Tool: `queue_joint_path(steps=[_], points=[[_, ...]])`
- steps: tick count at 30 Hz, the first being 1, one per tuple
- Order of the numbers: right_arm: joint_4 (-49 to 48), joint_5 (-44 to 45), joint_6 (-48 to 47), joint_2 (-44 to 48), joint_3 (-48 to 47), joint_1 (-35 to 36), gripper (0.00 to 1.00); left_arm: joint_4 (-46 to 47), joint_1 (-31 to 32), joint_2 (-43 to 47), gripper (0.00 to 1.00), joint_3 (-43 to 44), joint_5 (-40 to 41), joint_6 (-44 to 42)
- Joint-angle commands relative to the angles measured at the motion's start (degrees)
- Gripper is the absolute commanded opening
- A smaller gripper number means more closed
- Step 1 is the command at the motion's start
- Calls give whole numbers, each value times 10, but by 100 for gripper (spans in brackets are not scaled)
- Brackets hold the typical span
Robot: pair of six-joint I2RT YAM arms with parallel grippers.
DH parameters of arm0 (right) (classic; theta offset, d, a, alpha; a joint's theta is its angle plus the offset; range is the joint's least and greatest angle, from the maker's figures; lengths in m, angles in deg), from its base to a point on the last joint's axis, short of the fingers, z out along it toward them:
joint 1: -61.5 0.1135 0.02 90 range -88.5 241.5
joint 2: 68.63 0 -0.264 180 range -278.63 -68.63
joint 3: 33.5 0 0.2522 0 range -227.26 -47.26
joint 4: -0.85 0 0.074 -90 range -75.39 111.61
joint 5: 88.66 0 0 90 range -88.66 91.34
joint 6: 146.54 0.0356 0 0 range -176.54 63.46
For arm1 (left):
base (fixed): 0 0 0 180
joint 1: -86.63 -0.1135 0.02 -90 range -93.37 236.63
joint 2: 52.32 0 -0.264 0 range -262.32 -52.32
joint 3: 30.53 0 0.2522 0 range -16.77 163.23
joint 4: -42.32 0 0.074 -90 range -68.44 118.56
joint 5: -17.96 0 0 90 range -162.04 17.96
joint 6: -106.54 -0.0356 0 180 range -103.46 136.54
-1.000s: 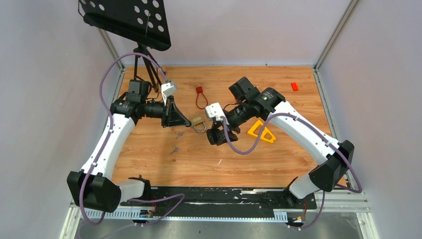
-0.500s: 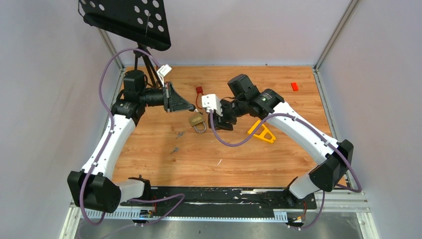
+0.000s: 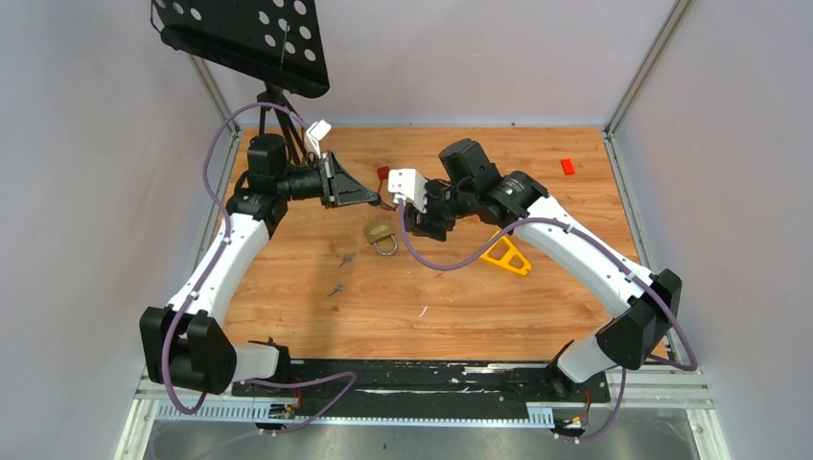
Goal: Unlock with the key
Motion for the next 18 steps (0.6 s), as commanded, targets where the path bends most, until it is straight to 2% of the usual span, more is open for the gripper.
queue_joint_path(steps=[1,18], points=[[-50,-2,27,25,-27,2,0,61,6,1,0,-11,2,35],[-55,-28,80,-9,-55,2,0,106,12,-3,0,-30,12,66]])
